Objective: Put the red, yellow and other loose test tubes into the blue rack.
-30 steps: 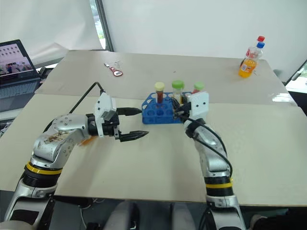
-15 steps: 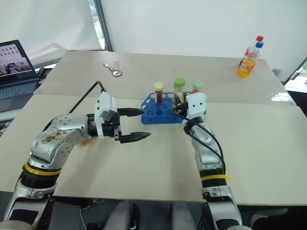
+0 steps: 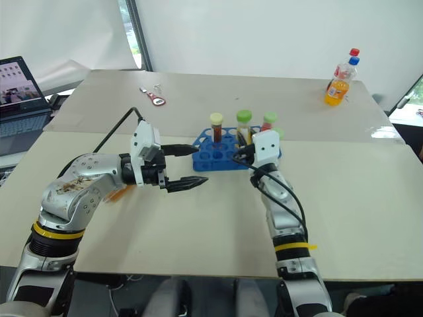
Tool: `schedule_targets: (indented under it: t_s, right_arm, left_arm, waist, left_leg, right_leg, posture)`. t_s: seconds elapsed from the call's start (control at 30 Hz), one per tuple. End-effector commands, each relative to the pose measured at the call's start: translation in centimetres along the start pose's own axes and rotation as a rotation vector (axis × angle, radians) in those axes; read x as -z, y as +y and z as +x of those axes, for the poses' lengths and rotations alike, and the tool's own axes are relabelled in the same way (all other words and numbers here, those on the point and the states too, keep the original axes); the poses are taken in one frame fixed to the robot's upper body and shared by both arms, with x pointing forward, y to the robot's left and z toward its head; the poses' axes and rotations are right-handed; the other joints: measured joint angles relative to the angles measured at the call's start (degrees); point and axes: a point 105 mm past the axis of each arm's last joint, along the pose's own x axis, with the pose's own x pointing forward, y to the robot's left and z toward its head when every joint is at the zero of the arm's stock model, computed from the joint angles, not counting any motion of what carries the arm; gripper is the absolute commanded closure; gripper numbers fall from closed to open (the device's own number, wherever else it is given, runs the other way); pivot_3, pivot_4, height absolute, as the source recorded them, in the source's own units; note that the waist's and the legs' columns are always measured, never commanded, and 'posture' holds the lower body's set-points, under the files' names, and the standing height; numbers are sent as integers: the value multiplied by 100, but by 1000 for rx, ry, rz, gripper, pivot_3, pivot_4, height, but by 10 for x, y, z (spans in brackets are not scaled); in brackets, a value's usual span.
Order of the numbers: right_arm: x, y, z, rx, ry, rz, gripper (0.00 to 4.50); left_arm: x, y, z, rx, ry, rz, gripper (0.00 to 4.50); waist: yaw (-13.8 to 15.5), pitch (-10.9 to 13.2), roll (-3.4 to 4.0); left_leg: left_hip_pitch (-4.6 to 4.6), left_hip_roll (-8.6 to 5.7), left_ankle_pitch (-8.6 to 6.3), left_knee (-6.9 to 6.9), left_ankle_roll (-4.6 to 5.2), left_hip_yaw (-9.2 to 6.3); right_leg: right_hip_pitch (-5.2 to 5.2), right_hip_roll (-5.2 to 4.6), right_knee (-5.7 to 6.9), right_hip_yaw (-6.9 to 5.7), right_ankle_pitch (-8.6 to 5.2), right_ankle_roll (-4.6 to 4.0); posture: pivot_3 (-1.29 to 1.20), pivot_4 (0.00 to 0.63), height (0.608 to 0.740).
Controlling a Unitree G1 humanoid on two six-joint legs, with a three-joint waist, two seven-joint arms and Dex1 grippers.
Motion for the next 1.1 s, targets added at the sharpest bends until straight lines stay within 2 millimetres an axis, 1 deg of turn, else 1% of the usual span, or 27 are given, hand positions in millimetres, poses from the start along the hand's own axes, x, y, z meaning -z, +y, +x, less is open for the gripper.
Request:
schedule_targets:
  t_s: [0.03,0.13,0.27,0.37,0.4,0.57,0.63,0.73,0.77,0.83,0.9,1.0,1.1]
  right_arm:
    - [-8,2,-1,11,-45,0,3566]
    - [-6,8,0,1,-46,-1,3567]
    - [-5,9,1,9,-47,-1,3567]
    - [-4,9,1,18,-48,7,3567]
    - [-3,9,0,23,-47,25,3567]
    - [0,6,-4,70,-54,117,3567]
    - [1,5,-5,74,-52,136,2514]
    - [4,3,-8,84,-32,138,1495]
    - [5,1,-9,89,-22,133,1075]
    - [5,0,-13,80,-3,122,483]
    - [3,-6,-22,73,12,107,483]
    - [-5,-8,-42,-10,52,56,483]
    - [-23,3,-62,-194,67,29,483]
  left_arm:
    - [-15,0,-2,-5,-39,40,0]
    - [-14,-1,-1,-7,-36,39,0]
    - [-13,0,-1,-12,-29,40,0]
    - [-12,0,-1,-15,-28,40,0]
    - [-12,0,0,-15,-27,41,0]
    - [-12,1,0,-26,-28,39,0]
    - [-12,2,0,-34,-29,36,0]
    - [-10,5,-2,-55,-15,33,0]
    - [-10,7,-4,-68,0,37,0]
    - [-7,14,-9,-111,53,46,0]
    - [-6,24,-17,-164,129,68,0]
    - [-7,31,-37,-180,288,110,0]
    - [-6,41,-60,-198,452,93,0]
  waist:
    - [-2,0,0]
    - [-8,0,0]
    - [-10,0,0]
    - [-13,0,0]
    - [-16,0,0]
    - [-22,0,0]
    - [-24,0,0]
    - [-25,0,0]
    - [-24,0,0]
    - [-25,0,0]
    - [-20,1,1]
    - [-16,2,4]
    - [-23,4,6]
  left_leg:
    - [0,0,0,0,0,0]
    - [0,0,0,1,0,0]
    - [-7,-1,0,12,0,0]
    - [-54,-1,-1,41,1,-2]
    - [-78,-1,0,54,0,-4]
    - [-81,-1,0,59,-1,-6]
    - [-82,-1,0,59,-1,-6]
    - [-82,-1,0,59,-1,-7]
    - [-82,-1,0,59,-1,-7]
    - [-82,-1,0,59,-1,-8]
    - [-83,-1,0,59,-1,-9]
    - [-86,-3,0,59,-1,-11]
    - [-84,-2,0,56,0,-11]
  right_leg:
    - [0,0,0,0,0,0]
    - [-2,0,5,0,0,-1]
    - [-14,-1,29,0,-8,-3]
    - [-67,-1,68,1,-11,-4]
    - [-92,-1,80,2,-11,-5]
    - [-93,0,84,1,-12,-6]
    - [-94,0,83,1,-12,-6]
    - [-94,0,84,1,-12,-6]
    - [-94,0,84,1,-12,-6]
    - [-94,0,84,1,-13,-7]
    - [-94,0,84,1,-13,-6]
    - [-95,0,83,0,-14,-6]
    - [-93,0,78,0,-18,-5]
  posture:
    - [0,150,662]
    - [0,150,662]
    - [0,150,662]
    - [0,150,662]
    - [0,150,662]
    - [0,150,662]
    - [0,150,662]
    - [0,150,662]
    - [0,150,662]
    - [0,150,662]
    - [0,150,662]
    - [0,150,662]
    - [0,150,662]
